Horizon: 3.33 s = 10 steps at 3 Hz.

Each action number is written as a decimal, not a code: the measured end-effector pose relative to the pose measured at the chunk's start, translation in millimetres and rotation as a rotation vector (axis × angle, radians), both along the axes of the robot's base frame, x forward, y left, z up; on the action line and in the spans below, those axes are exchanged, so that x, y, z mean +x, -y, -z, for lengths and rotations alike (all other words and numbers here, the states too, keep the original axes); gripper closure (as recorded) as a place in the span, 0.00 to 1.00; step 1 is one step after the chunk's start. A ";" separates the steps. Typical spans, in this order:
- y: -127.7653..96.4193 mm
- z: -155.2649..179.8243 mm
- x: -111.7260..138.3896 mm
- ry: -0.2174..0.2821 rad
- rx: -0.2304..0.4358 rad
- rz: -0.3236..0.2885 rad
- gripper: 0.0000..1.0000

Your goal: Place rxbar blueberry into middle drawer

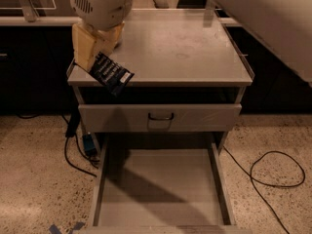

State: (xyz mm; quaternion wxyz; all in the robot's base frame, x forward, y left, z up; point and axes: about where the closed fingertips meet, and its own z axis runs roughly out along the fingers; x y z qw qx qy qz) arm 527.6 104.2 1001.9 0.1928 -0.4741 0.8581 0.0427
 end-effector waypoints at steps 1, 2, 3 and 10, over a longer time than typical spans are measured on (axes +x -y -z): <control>13.1 22.1 10.6 -0.017 0.006 0.001 1.00; 47.5 74.5 15.7 -0.063 0.039 0.019 1.00; 75.7 124.8 12.6 -0.112 0.042 0.034 1.00; 118.1 493.3 -67.5 -0.295 0.037 0.100 1.00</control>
Offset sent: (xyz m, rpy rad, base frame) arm 0.0217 -0.1046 -0.1630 0.0760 0.1534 -0.0674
